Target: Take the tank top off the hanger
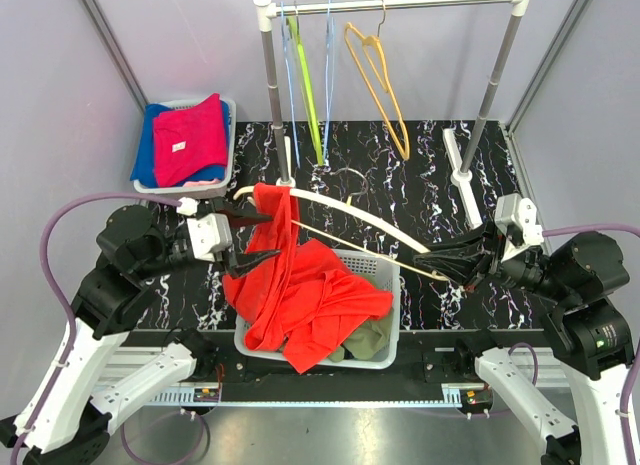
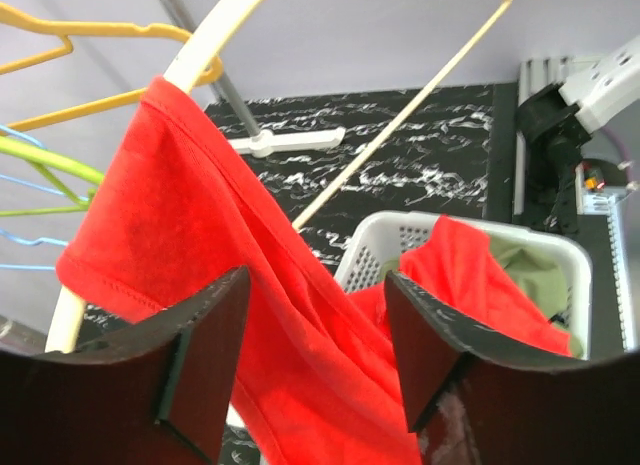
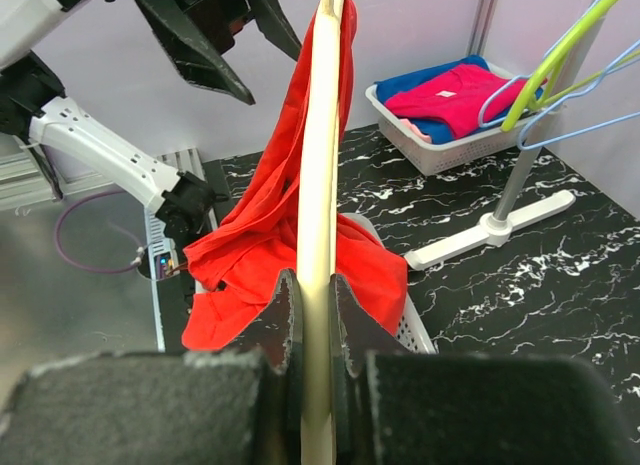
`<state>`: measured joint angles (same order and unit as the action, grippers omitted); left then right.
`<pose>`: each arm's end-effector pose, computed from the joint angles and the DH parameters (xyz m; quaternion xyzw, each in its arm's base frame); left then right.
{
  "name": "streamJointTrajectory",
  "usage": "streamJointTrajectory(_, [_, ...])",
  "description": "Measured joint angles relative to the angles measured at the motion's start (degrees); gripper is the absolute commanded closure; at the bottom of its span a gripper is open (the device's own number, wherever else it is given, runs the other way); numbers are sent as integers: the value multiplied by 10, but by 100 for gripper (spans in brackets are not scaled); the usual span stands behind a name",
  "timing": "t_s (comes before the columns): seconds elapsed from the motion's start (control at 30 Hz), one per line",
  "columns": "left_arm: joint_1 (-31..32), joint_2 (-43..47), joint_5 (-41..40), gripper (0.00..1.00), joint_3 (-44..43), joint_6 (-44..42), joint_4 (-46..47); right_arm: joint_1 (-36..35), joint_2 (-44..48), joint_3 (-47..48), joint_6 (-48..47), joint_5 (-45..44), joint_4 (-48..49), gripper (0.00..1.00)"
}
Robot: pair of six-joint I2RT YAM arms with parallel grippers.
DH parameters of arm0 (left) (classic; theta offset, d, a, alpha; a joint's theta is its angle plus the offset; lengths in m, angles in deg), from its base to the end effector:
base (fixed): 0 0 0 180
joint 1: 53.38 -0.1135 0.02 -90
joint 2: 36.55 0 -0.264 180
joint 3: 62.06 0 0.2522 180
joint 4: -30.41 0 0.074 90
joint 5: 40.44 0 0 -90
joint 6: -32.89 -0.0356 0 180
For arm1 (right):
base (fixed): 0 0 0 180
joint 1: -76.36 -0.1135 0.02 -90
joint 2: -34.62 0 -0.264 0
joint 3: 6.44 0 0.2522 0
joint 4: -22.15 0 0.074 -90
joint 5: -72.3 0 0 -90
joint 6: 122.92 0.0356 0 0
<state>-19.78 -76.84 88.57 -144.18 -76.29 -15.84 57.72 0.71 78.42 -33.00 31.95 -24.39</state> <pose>0.0775 -0.0784 0.4446 0.5106 0.5188 -0.3235 0.6045 0.0449 0.0438 0.4641 -0.4043 0.5583 0.3889 0.6113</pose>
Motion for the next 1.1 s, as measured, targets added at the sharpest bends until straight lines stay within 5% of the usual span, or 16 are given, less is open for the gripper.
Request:
streamJointTrajectory(0.2, [-1, -11, 15, 64, 0, 33, 40, 0, 0, 2, 16, 13, 3, 100])
streamJointTrajectory(0.33, [-1, -21, 16, 87, 0, 39, 56, 0, 3, 1, 42, 28, 24, 100])
streamJointTrajectory(0.53, [-7, -27, 17, 100, 1, 47, 70, 0, 19, -17, 80, 41, 67, 100])
streamJointTrajectory(1.1, [-66, 31, -24, 100, 6, 27, 50, 0, 20, 9, 32, 31, -8, 100])
